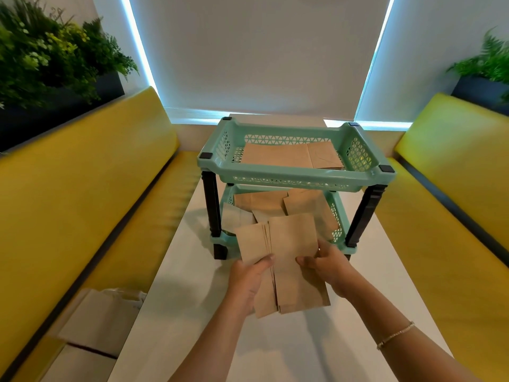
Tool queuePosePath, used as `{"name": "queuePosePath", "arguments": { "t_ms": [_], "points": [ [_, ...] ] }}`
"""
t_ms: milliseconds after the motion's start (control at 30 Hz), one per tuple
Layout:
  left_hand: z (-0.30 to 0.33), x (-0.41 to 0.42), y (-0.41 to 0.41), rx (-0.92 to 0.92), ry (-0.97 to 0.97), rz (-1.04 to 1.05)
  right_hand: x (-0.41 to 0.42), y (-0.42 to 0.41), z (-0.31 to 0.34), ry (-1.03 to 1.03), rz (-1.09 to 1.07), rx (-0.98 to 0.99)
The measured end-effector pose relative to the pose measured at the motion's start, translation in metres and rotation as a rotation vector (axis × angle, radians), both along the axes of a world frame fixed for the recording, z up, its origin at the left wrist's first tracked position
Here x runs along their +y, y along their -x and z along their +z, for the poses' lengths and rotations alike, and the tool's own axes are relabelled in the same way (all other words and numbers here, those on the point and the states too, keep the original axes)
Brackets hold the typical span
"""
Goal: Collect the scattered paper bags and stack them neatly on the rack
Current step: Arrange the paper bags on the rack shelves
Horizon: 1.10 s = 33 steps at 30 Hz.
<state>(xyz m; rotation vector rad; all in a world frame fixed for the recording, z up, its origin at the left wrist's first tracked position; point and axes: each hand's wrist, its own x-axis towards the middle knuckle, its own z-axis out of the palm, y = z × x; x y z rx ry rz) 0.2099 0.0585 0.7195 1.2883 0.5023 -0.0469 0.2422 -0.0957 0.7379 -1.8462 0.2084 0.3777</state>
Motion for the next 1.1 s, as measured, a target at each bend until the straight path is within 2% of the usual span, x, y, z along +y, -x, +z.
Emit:
{"name": "queuePosePath", "arguments": {
  "t_ms": [167, 267, 333, 433, 633, 833, 1000, 1100],
  "points": [
    [0.000, 0.000, 0.000, 0.013, 0.058, 0.048, 0.000, 0.000, -0.007, 0.210, -0.187, -0.190],
    [-0.002, 0.001, 0.000, 0.030, 0.065, 0.058, 0.002, 0.006, -0.009, 0.220, -0.226, -0.276],
    [-0.001, 0.001, 0.000, 0.030, 0.069, 0.062, 0.000, 0.006, -0.011, 0.211, -0.246, -0.283],
    [-0.001, 0.004, 0.000, 0.040, 0.089, 0.086, -0.007, 0.003, -0.012, 0.127, -0.298, -0.190],
    [0.001, 0.005, 0.000, 0.088, 0.052, 0.051, -0.009, 0.007, -0.012, -0.132, -0.125, 0.038],
    [-0.002, -0.009, 0.010, 0.079, -0.028, -0.126, 0.008, 0.018, -0.018, -0.092, -0.069, 0.105],
    [-0.006, -0.020, 0.014, 0.034, 0.117, -0.201, 0.022, 0.026, -0.022, 0.067, 0.080, 0.114],
    [-0.009, -0.022, 0.015, 0.067, 0.162, -0.148, 0.025, 0.029, -0.022, 0.137, 0.130, 0.105]
  ]
}}
